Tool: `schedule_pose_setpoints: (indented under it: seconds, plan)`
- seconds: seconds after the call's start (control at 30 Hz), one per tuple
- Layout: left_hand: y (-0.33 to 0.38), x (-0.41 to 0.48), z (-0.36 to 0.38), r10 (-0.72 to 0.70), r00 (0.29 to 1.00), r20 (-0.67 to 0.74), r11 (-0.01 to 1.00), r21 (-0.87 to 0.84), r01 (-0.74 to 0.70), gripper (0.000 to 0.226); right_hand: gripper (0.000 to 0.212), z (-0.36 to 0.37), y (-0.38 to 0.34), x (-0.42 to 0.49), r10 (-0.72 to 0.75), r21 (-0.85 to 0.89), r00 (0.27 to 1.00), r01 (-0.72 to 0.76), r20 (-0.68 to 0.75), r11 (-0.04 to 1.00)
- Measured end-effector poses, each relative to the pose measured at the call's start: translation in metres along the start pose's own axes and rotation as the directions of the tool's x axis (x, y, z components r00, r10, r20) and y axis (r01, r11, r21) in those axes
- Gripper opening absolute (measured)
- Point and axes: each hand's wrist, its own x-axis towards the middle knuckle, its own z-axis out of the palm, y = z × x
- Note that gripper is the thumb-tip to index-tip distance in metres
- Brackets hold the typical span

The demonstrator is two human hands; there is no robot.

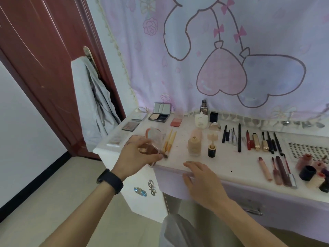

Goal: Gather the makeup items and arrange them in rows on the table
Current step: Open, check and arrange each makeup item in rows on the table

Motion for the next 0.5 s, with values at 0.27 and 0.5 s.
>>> schedule_pose_setpoints:
  seconds: [0.27, 0.5]
  plan:
    - [-0.023, 0.067, -0.06, -0.153, 0.968, -0.2, 0.987, -0.088, 0.138, 0.071, 0.056, 0.025, -0.003, 0.026, -0.194, -0.393, 0.979, 0.201, 0.058, 0.897]
    - [-0.033, 0.129, -0.066, -0.202, 0.956, -0.213, 0.979, -0.012, 0.204, 0.083, 0.061, 0.034, 0.001, 0.05, -0.206, -0.442, 0.973, 0.229, 0.101, 0.867]
